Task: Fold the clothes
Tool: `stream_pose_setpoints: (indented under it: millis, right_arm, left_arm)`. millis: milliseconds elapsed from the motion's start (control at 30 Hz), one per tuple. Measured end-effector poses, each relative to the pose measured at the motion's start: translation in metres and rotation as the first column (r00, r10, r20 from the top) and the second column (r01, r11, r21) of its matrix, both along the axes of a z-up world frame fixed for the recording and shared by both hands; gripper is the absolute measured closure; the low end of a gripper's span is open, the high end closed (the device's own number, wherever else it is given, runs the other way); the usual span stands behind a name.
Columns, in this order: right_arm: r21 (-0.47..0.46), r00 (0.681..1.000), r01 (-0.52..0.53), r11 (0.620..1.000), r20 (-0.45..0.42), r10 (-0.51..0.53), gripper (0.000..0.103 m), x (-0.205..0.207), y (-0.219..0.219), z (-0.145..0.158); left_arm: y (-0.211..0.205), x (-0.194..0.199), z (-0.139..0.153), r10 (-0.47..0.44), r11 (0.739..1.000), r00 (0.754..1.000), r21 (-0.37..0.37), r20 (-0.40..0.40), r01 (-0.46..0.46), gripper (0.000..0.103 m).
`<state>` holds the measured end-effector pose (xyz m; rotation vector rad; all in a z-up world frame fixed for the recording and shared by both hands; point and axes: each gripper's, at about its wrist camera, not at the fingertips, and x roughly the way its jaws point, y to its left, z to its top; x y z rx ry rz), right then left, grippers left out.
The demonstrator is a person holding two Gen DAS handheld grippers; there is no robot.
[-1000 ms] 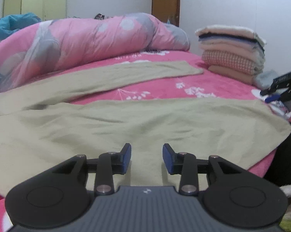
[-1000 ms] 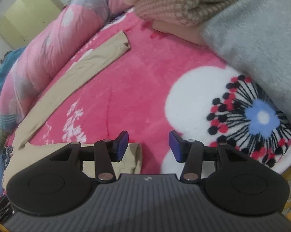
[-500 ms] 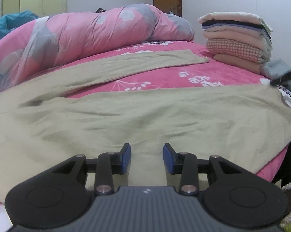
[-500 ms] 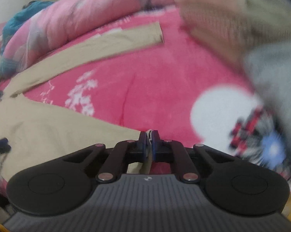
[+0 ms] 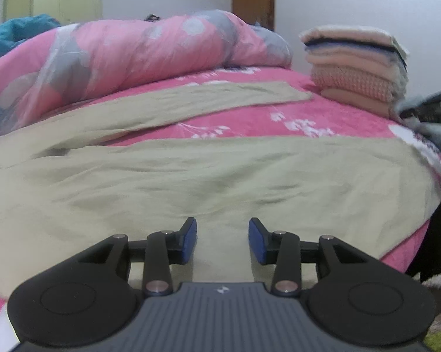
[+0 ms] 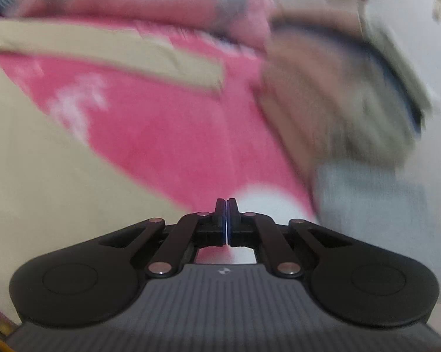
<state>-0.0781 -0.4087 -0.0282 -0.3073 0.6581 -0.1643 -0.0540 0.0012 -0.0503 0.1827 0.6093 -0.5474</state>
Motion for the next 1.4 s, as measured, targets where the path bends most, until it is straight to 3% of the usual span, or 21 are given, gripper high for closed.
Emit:
stream_pose_setpoints:
  millis: [100, 167, 267, 367, 400, 500, 567, 633, 733, 800, 833, 900, 967, 1100, 1133, 1233, 1300, 1400]
  right_arm:
    - [0.077, 0.969, -0.239, 0.968, 0.077, 0.233, 0.101, 0.025, 0.050, 0.033]
    - [0.125, 0.915, -0.402, 0.907, 0.092, 0.393, 0.101, 0.051, 0.095, 0.038]
    - [0.180, 0.798, -0.602, 0.778, 0.093, 0.596, 0.101, 0.091, 0.165, 0.035]
    - [0.223, 0.711, -0.691, 0.687, 0.045, 0.701, 0.101, 0.125, 0.222, 0.011]
    - [0.243, 0.704, -0.691, 0.681, 0.013, 0.710, 0.101, 0.133, 0.232, 0.001]
    - [0.295, 0.710, -0.644, 0.706, -0.113, 0.695, 0.103, 0.147, 0.225, -0.035]
    - [0.365, 0.719, -0.623, 0.692, -0.082, 0.690, 0.103, 0.134, 0.186, -0.040]
    - [0.418, 0.763, -0.538, 0.732, -0.129, 0.634, 0.103, 0.123, 0.149, -0.032]
    - [0.360, 0.809, -0.429, 0.829, -0.256, 0.530, 0.103, 0.110, 0.114, -0.014]
    - [0.232, 0.823, -0.410, 0.882, -0.322, 0.467, 0.099, 0.111, 0.125, 0.000]
    - [0.185, 0.828, -0.414, 0.891, -0.332, 0.453, 0.099, 0.114, 0.133, 0.008]
    - [0.202, 0.810, -0.492, 0.847, -0.249, 0.530, 0.099, 0.127, 0.167, 0.029]
    - [0.221, 0.768, -0.580, 0.784, -0.174, 0.617, 0.099, 0.148, 0.221, 0.038]
    - [0.316, 0.613, -0.728, 0.609, -0.098, 0.784, 0.099, 0.204, 0.351, 0.026]
    - [0.325, 0.589, -0.746, 0.582, -0.088, 0.804, 0.099, 0.215, 0.381, 0.020]
    - [0.333, 0.550, -0.770, 0.544, -0.084, 0.831, 0.099, 0.244, 0.455, -0.004]
    - [0.336, 0.516, -0.783, 0.523, -0.119, 0.848, 0.100, 0.241, 0.478, -0.025]
    - [0.301, 0.432, -0.849, 0.435, -0.079, 0.898, 0.099, 0.207, 0.484, -0.031]
  left_arm:
    - [0.018, -0.007, 0.006, 0.053, 0.997, 0.999, -0.058, 0.010, -0.052, 0.062]
    - [0.030, -0.009, 0.008, 0.099, 0.991, 0.995, -0.093, 0.012, -0.097, 0.062]
    - [0.046, -0.004, 0.004, 0.174, 0.978, 0.985, -0.114, -0.011, -0.174, 0.061]
    - [0.061, 0.003, -0.007, 0.197, 0.971, 0.978, -0.125, -0.061, -0.203, 0.062]
    - [0.065, 0.002, -0.009, 0.190, 0.971, 0.980, -0.138, -0.064, -0.198, 0.062]
    - [0.077, -0.001, -0.016, 0.164, 0.968, 0.984, -0.182, -0.070, -0.174, 0.061]
    - [0.088, -0.003, -0.019, 0.137, 0.965, 0.988, -0.217, -0.071, -0.150, 0.061]
    - [0.099, -0.002, -0.021, 0.106, 0.955, 0.991, -0.268, -0.084, -0.125, 0.061]
    - [0.114, 0.002, -0.021, 0.070, 0.939, 0.991, -0.328, -0.118, -0.105, 0.061]
    - [0.121, 0.001, -0.017, 0.060, 0.929, 0.989, -0.356, -0.132, -0.104, 0.057]
    - [0.125, 0.000, -0.013, 0.066, 0.927, 0.991, -0.360, -0.120, -0.105, 0.053]
    - [0.129, -0.001, -0.005, 0.089, 0.926, 0.992, -0.361, -0.085, -0.114, 0.052]
    - [0.133, 0.003, 0.000, 0.120, 0.924, 0.991, -0.358, -0.065, -0.135, 0.052]
    - [0.134, 0.012, -0.003, 0.190, 0.931, 0.975, -0.294, -0.114, -0.216, 0.053]
    - [0.135, 0.013, -0.004, 0.200, 0.931, 0.971, -0.284, -0.129, -0.229, 0.053]
    - [0.146, 0.006, -0.009, 0.205, 0.923, 0.966, -0.298, -0.154, -0.244, 0.053]
    - [0.154, -0.001, -0.010, 0.201, 0.915, 0.967, -0.322, -0.156, -0.243, 0.053]
    - [0.163, -0.006, -0.010, 0.181, 0.909, 0.971, -0.349, -0.155, -0.225, 0.053]
